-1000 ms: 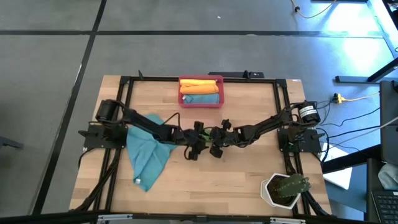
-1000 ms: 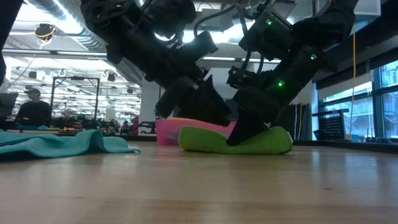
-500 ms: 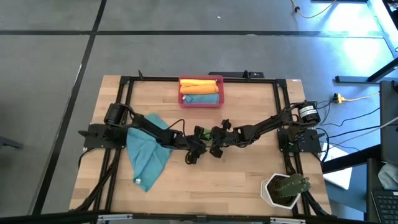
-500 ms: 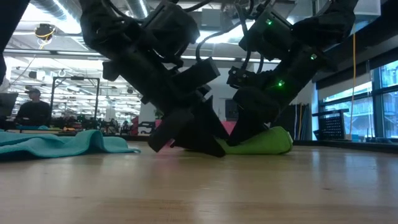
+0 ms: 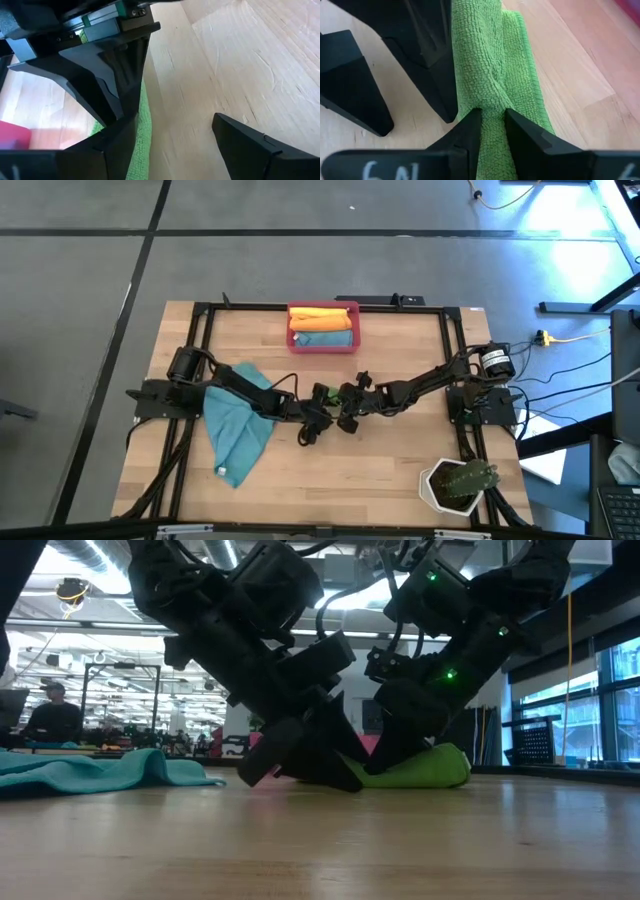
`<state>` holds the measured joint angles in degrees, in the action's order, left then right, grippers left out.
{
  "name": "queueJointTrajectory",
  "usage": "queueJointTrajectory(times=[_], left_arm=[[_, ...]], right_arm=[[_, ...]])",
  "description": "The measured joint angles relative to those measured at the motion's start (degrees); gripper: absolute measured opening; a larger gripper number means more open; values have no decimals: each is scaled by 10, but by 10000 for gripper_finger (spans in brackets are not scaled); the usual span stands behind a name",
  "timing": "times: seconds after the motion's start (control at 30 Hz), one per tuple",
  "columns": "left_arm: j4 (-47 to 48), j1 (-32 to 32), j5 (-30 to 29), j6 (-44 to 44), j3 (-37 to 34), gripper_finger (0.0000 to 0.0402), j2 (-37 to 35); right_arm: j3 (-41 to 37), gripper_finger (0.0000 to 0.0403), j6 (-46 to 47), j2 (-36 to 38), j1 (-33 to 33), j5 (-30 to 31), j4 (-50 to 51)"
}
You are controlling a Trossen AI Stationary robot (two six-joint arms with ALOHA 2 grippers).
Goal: Roll microfiber towels into tight, uniform cylinder then place into a basket
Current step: Roll the green microfiber towel
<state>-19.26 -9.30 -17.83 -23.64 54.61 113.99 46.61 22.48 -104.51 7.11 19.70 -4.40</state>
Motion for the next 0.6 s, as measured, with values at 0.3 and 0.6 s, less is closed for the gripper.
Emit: queueJointTrajectory(times=[0.3,0.6], left_arm=[[16,11,-31,27,1,238,0],[24,-11,-94,-10,0,234,-3]], right_arm=[[0,94,9,0,0,-3,0],[0,94,9,0,-2,-5,3]])
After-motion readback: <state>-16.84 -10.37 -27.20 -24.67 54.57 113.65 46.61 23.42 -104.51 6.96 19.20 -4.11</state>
